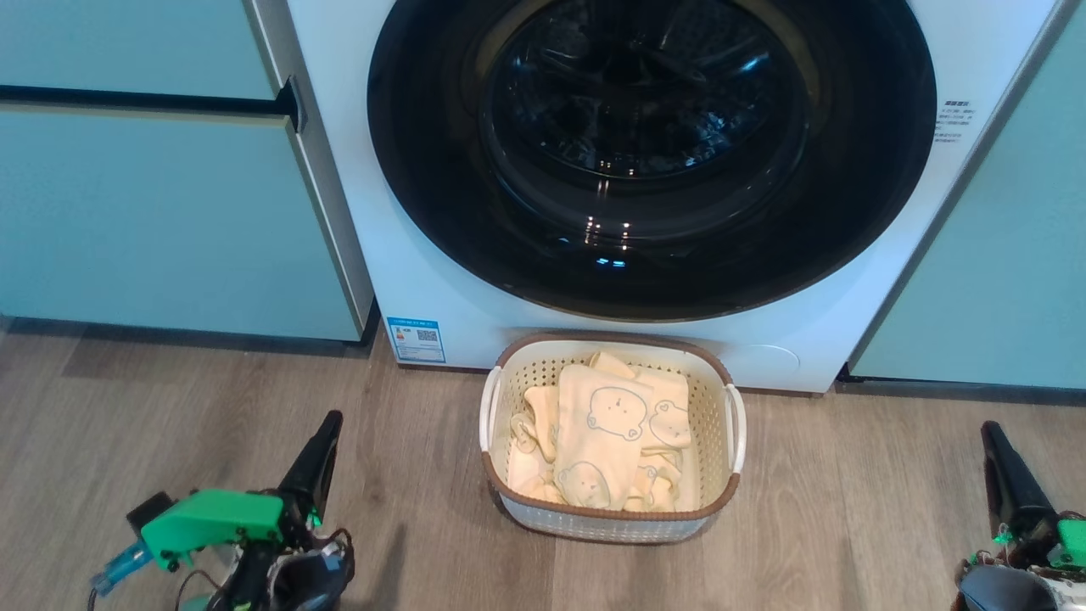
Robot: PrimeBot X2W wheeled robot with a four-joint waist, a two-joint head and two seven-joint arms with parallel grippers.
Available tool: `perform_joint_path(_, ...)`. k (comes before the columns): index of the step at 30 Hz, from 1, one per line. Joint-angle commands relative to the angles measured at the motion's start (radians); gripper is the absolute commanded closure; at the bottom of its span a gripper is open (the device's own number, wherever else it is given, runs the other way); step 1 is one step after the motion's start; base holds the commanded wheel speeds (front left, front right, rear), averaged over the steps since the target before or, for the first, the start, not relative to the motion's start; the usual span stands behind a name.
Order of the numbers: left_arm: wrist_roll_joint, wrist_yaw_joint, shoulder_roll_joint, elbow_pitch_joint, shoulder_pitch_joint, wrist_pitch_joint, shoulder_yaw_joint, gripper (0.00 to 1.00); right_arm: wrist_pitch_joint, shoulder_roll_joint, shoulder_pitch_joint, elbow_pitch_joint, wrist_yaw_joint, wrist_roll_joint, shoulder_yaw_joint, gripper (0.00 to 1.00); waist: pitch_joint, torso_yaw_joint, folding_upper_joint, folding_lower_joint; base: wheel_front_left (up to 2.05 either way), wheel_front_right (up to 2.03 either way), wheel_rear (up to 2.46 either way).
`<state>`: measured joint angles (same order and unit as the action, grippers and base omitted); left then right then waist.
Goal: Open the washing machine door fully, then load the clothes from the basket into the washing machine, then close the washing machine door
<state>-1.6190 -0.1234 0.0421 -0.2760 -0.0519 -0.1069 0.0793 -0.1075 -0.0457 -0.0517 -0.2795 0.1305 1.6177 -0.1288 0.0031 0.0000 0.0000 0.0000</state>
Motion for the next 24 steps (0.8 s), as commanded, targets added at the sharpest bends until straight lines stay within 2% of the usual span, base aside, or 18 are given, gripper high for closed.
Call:
perform_joint_path(1, 0.011, -0.007, 0.009, 0.031, -0.056, -0.007, 0.035, 1.0, -0.006, -0.005, -0.056, 0.035, 0.0, -0.009, 0.015, 1.0, 0.0, 0.0, 0.0, 0.0, 0.0, 0.0, 0.0)
perform_joint_path(13, 0.011, -0.007, 0.009, 0.031, -0.056, -0.007, 0.035, 1.0, -0.006, -0.005, -0.056, 0.035, 0.0, -0.009, 0.015, 1.0, 0.0, 0.0, 0.0, 0.0, 0.0, 0.0, 0.0)
perform_joint_path(14, 0.0, 0.001, -0.001, -0.003, 0.001, 0.0, 0.0, 0.0, 0.0, 0.001, 0.001, -0.004, 0.0, 0.0, 0.0, 0.0, 0.0, 0.0, 0.0, 0.0, 0.0, 0.0, 0.0)
perform_joint_path(21, 0.001, 0.003, -0.021, -0.108, 0.077, 0.002, -0.018, 0.0, 0.001, 0.022, 0.08, -0.111, 0.0, 0.0, 0.01, 0.0, 0.0, 0.0, 0.0, 0.0, 0.0, 0.0, 0.0)
perform_joint_path(24, 0.01, 0.003, -0.02, -0.103, 0.069, 0.01, -0.021, 0.0, 0.01, 0.021, 0.077, -0.103, 0.0, 0.0, 0.013, 0.0, 0.001, 0.0, 0.0, 0.0, 0.0, 0.0, 0.0)
